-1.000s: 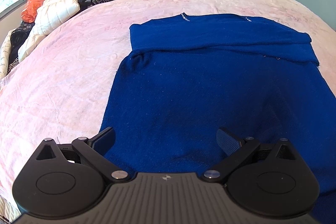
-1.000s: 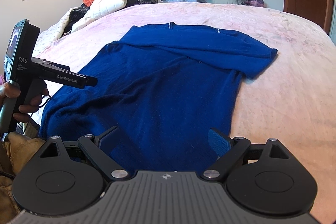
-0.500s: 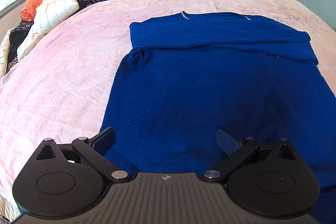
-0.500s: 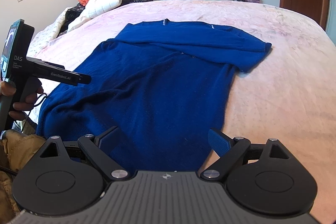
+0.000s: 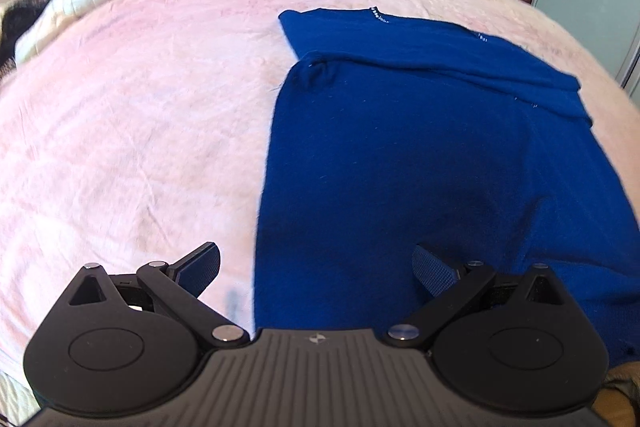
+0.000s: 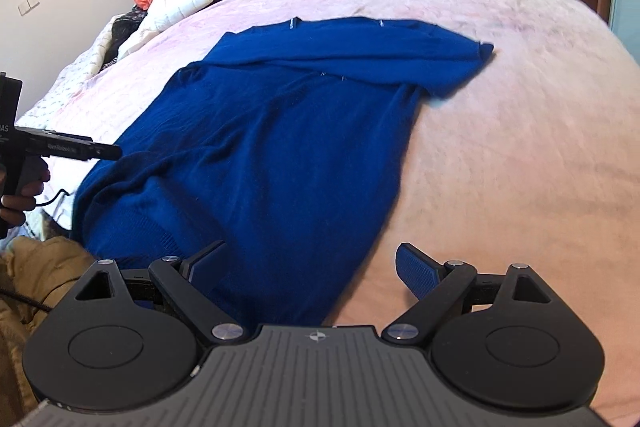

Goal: Fold small clothes
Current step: 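Grasp the sweater hem with the left tool while the right tool grasps the hem too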

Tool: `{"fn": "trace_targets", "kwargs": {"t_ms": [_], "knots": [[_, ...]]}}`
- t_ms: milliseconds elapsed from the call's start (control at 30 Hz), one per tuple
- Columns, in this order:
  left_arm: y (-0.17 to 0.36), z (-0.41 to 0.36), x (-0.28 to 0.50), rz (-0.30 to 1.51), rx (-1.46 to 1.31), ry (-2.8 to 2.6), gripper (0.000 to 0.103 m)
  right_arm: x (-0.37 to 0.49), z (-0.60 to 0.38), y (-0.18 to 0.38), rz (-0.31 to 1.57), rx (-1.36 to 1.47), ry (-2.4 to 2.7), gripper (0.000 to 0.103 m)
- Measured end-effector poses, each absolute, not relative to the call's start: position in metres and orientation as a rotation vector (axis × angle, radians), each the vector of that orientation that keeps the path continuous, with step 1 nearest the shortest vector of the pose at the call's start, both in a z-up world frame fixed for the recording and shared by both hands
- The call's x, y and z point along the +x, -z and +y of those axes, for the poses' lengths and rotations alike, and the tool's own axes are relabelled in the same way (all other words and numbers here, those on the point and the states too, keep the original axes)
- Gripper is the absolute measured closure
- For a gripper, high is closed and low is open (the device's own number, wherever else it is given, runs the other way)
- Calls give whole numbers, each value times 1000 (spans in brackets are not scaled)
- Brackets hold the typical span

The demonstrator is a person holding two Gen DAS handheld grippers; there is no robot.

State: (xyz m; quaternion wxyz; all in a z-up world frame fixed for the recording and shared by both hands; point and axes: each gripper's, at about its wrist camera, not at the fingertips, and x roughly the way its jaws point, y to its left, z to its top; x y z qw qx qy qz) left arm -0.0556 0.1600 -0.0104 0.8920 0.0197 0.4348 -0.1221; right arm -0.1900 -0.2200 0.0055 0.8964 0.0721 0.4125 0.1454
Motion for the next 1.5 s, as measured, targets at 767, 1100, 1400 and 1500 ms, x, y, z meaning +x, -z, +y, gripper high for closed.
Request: {"fn": "trace_targets", "kwargs": {"t_ms": [767, 1100, 1400, 1500], "knots": [[35, 166, -79, 1055, -97, 737, 2, -170, -191, 24, 926, 402, -638, 39], [28, 135, -65, 1083, -57, 715, 89, -147, -169, 19, 901, 283, -602, 87], [-6, 98, -38, 865, 2, 719, 89, -107, -194, -5, 781, 238, -472, 90], [3, 88, -20, 888, -4, 697, 89, -85, -203, -1, 779, 247, -428, 89]]}}
